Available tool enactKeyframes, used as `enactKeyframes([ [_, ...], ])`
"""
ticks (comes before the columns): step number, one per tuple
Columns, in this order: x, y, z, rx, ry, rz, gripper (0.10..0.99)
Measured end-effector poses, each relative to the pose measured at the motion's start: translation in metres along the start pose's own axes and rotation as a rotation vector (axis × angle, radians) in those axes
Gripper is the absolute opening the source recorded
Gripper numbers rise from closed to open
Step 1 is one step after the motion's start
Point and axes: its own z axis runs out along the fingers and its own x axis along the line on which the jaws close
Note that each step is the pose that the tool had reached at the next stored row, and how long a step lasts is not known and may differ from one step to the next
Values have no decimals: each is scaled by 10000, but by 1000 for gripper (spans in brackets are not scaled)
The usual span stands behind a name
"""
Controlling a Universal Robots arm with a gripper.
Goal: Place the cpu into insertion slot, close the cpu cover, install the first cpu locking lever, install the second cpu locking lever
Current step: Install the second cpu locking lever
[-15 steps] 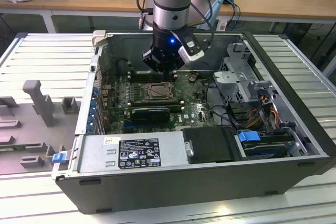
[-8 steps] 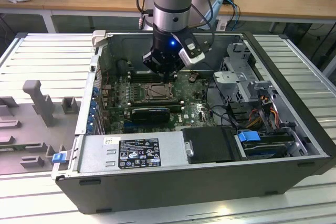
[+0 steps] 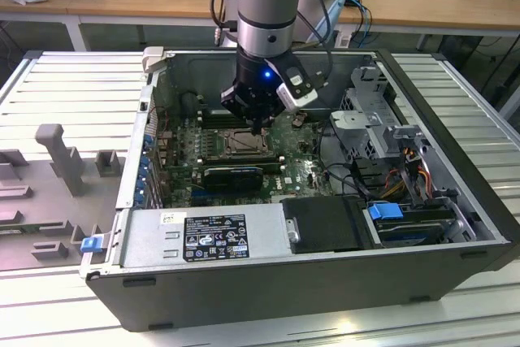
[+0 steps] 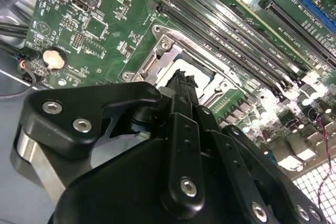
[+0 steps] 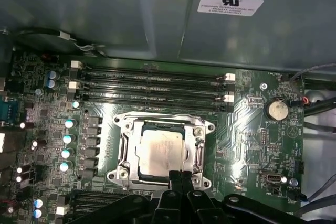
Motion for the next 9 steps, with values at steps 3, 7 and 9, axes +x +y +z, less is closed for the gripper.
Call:
enactKeyframes([
  [3,7,-5,42,-3,14,-1,106],
  [7,22,-93,89,-38,22,2,106],
  [9,26,-152,84,-61,38,3,106],
])
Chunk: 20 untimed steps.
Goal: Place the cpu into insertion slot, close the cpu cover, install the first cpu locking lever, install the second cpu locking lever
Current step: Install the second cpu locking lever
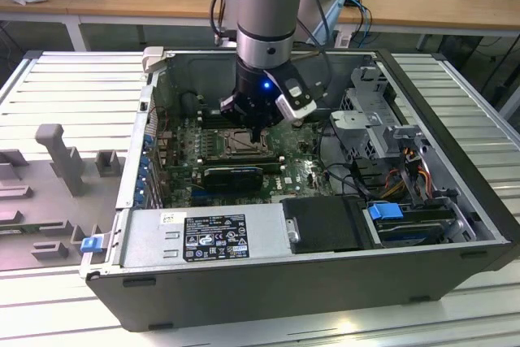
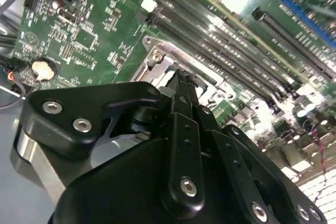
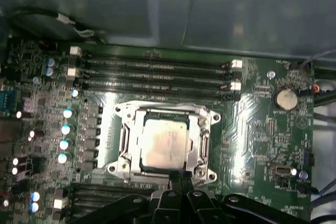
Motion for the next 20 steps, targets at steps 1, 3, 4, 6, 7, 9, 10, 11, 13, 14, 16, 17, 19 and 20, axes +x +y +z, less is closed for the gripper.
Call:
enactKeyframes([
  [1,4,-53,-5,-12,12,2,106],
  [3,10,-128,-11,-71,31,5,106],
  [4,10,-136,-12,-92,29,4,106],
  [6,25,-151,-13,-185,22,2,106],
  [7,33,-158,-14,-241,18,2,106],
  [9,48,-179,-17,-308,13,4,106],
  [10,56,-188,-17,-335,12,4,106],
  [11,66,-196,-18,-386,7,4,106],
  [13,101,-206,-18,-650,-13,4,106],
  [14,109,-210,-19,-777,-22,2,106],
  [16,154,-221,-17,-866,-27,-10,106],
  [17,170,-224,-17,-887,-27,-17,106],
  [19,210,-263,-17,-969,-31,-38,106],
  [20,219,-285,-18,-1002,-34,-40,106],
])
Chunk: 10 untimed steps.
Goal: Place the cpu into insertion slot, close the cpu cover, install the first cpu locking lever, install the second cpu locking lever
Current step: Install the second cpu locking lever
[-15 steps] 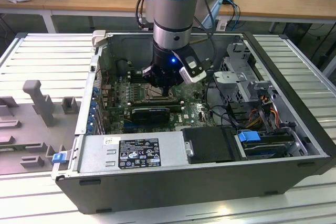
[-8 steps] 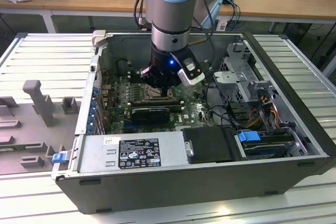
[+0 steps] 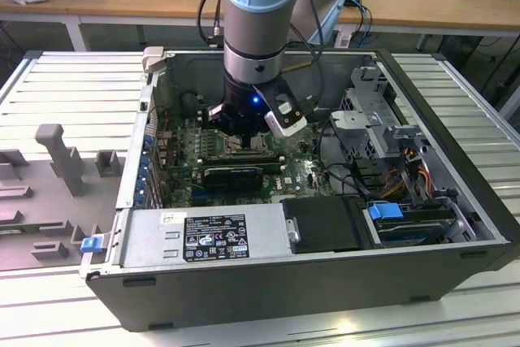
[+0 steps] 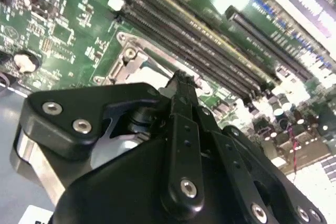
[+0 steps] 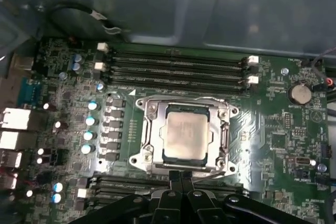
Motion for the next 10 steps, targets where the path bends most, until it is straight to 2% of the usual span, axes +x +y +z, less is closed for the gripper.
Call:
enactKeyframes([
  [4,68,-52,-4,-185,-11,-12,106],
  [7,140,-81,10,-410,-25,-34,106],
  [8,147,-90,26,-445,-27,-44,106],
  [10,149,-99,58,-449,-25,-49,106],
])
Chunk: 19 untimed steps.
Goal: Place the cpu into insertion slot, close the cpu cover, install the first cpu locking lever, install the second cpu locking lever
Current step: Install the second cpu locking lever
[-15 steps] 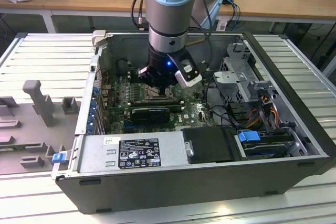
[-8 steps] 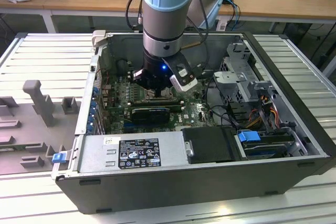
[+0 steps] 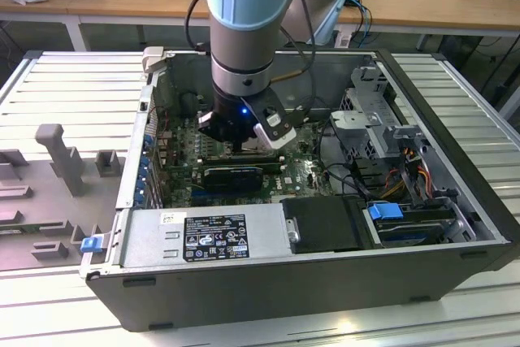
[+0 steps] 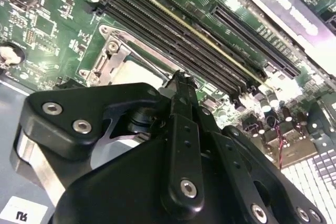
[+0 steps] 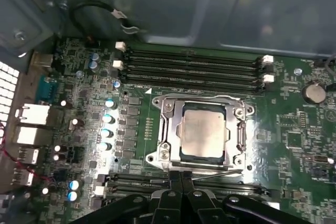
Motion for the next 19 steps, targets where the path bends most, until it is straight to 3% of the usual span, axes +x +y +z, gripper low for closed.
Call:
enactKeyframes([
  [3,14,-19,81,-3,4,-12,106],
  [5,116,-23,121,-42,-1,-22,106],
  [7,159,-27,133,-111,-13,-22,106],
  [17,211,-92,237,-616,-62,-25,106],
  [19,211,-97,258,-834,-80,-28,106],
])
